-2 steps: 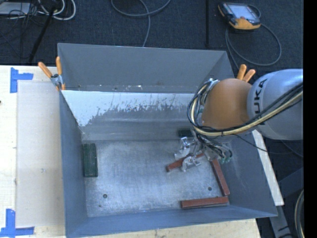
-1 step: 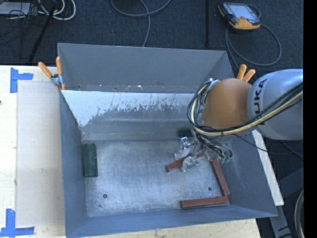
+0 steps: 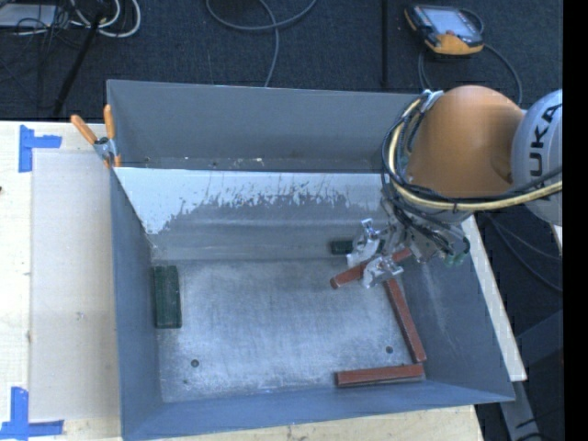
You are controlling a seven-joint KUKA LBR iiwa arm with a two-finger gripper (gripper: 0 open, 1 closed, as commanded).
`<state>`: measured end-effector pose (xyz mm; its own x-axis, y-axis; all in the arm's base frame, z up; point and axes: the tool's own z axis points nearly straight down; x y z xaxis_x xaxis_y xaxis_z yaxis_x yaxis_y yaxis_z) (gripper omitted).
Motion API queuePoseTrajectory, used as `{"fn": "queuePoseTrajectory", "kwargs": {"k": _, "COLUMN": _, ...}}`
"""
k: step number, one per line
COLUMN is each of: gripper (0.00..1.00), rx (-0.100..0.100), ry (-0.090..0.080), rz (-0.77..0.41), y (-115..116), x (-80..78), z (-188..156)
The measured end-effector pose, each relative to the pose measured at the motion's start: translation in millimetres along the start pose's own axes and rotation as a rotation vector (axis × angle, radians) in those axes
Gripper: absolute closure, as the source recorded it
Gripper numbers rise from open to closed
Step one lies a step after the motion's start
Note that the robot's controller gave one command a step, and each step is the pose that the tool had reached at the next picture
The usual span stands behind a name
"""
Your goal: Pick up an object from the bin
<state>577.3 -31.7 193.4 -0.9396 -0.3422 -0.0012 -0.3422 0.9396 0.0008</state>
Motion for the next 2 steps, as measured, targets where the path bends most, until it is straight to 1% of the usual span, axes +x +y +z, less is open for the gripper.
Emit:
{"fn": "queuePoseTrajectory", "kwargs": {"k": 1, "gripper": 1.0, "rx": 0.0, "ry": 0.0, "rz": 0.001, "y": 0, "x": 0.2, "z": 0}}
{"fn": "queuePoseTrajectory", "kwargs": {"k": 2, "gripper": 1.0, "rx": 0.0, "ry": -0.002, "rz": -0.384, "y": -38, "x": 0.0, "z": -97}}
